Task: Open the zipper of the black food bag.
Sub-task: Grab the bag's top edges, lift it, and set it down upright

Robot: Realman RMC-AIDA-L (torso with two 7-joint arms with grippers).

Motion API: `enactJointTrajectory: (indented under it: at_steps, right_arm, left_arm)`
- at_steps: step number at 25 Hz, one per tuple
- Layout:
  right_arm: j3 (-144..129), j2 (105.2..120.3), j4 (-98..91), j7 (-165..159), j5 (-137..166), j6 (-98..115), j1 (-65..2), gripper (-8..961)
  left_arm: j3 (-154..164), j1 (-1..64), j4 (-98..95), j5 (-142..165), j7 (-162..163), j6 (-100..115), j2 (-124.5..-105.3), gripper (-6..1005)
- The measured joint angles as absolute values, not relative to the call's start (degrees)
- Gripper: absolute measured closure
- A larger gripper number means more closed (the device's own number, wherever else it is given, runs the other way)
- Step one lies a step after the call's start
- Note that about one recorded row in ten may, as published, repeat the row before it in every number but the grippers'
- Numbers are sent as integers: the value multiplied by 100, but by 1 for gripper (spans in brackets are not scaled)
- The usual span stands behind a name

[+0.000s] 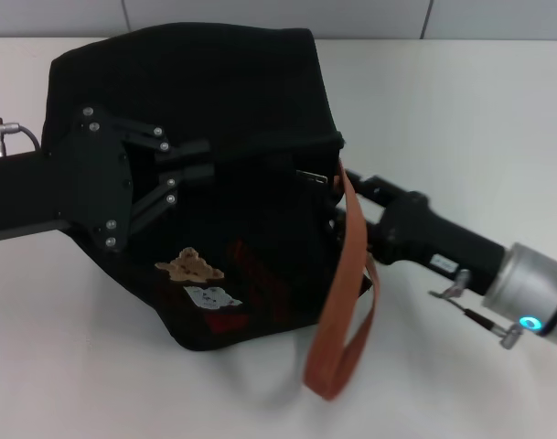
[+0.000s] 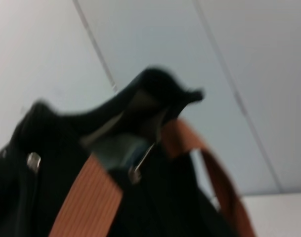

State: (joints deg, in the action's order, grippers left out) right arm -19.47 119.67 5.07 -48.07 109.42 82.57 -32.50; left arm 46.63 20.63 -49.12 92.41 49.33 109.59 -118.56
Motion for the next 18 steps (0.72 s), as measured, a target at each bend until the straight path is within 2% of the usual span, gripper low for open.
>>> enactJointTrajectory:
  at_steps: [7,18]
  right_arm:
    - [-1668,11937,-148,-5837,10939,8910,-3003,241]
    - [-1971,11894,-1724,-8977,10986,10133,-3234,258]
  left_arm:
    - [4672,2082,-4763,9240,4822,10923,-11847,901]
    - [4702,2103,-4687,9276,4708,10890,-11862,902]
